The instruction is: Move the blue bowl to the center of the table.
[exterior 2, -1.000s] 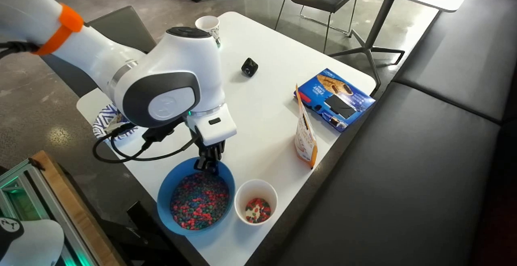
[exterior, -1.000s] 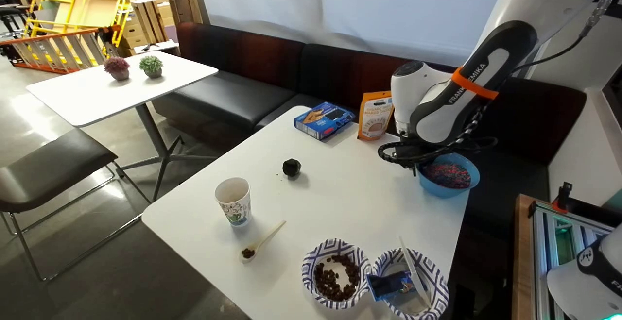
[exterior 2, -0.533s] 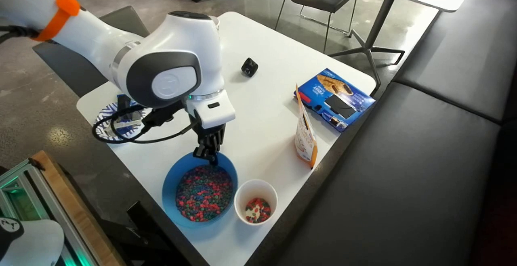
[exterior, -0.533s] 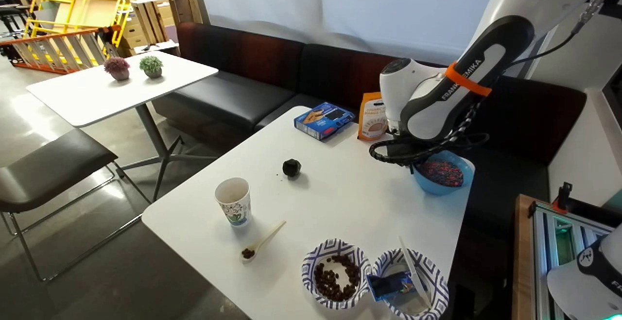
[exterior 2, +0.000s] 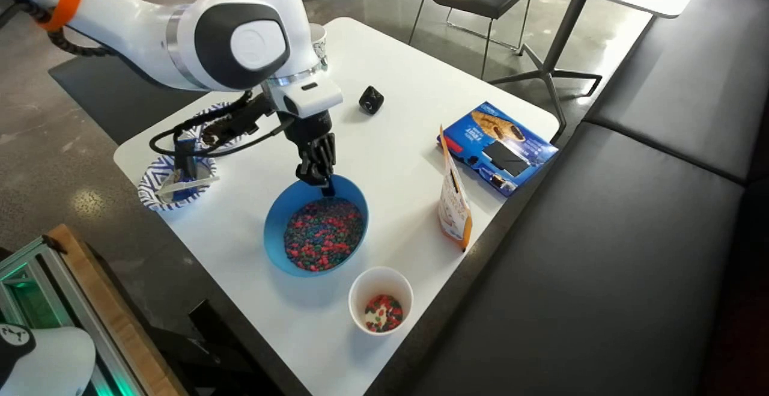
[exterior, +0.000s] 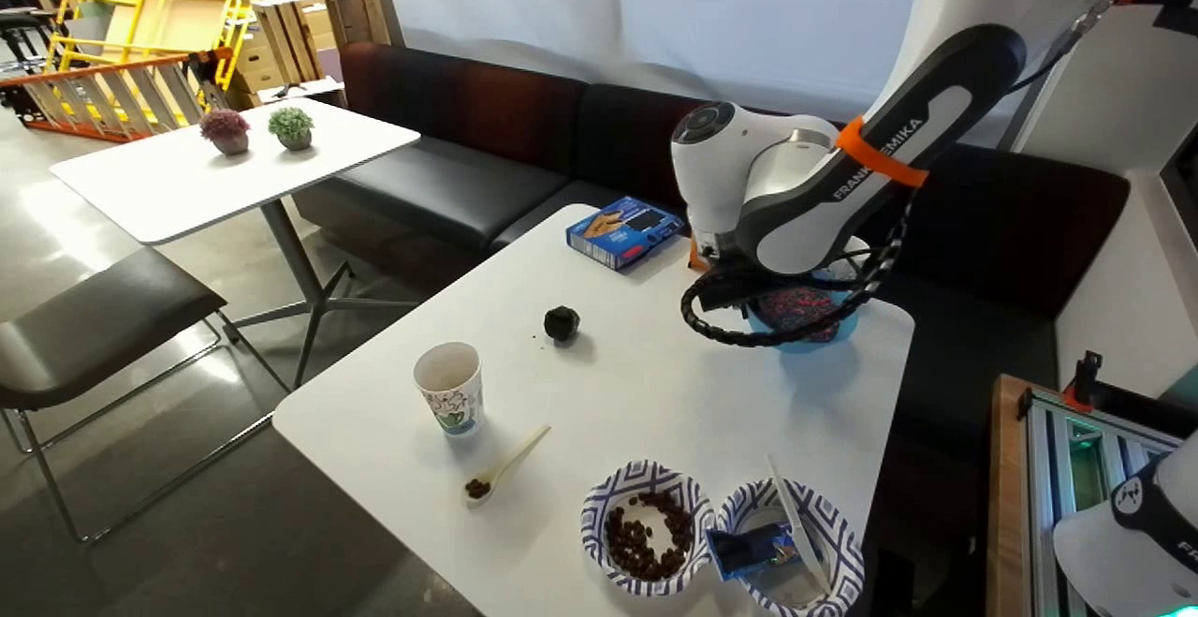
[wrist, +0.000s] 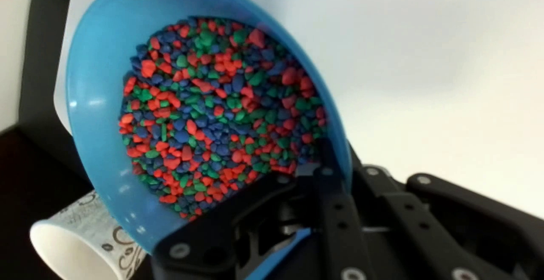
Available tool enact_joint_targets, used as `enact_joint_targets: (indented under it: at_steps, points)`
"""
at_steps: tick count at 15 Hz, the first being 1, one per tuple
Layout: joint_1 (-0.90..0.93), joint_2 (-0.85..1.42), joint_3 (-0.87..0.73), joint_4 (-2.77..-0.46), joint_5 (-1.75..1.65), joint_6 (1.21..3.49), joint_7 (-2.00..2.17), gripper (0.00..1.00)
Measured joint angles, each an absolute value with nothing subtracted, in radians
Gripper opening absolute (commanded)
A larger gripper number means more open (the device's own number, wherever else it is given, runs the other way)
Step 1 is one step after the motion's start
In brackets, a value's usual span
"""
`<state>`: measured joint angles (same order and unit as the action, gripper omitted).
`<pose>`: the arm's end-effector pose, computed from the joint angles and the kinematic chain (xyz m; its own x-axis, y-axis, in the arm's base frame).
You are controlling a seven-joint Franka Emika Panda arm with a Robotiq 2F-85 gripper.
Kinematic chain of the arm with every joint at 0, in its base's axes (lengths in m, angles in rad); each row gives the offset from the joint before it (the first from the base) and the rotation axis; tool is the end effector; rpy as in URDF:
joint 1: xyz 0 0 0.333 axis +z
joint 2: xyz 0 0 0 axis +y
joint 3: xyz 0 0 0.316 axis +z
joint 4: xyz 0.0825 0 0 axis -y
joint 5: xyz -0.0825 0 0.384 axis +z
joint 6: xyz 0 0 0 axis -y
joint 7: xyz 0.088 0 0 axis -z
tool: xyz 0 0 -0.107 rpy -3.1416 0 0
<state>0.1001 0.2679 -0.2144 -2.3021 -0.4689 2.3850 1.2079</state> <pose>0.5046 -0.0648 0.2201 0.6006 -0.7761 0.1923 -0.7846 -0.5256 0.3289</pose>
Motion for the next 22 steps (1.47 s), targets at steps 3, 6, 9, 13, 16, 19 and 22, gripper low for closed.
enact_joint_targets:
  at_steps: [3, 6, 9, 13, 16, 19, 22]
  points:
    - [0.137, 0.284, -0.174, -2.235, -0.528, 2.302, 1.215, 0.01]
    - [0.167, 0.312, -0.129, -2.168, -0.580, 2.212, 1.208, 0.01]
    - [0.190, 0.352, -0.093, -2.104, -0.635, 2.149, 1.192, 0.01]
    - [0.213, 0.417, -0.068, -2.034, -0.715, 2.110, 1.182, 0.01]
    - [0.223, 0.464, -0.050, -1.999, -0.767, 2.110, 1.146, 0.01]
    - [0.237, 0.503, -0.021, -1.966, -0.793, 2.110, 1.109, 0.01]
    - [0.260, 0.536, 0.003, -1.933, -0.797, 2.110, 1.069, 0.01]
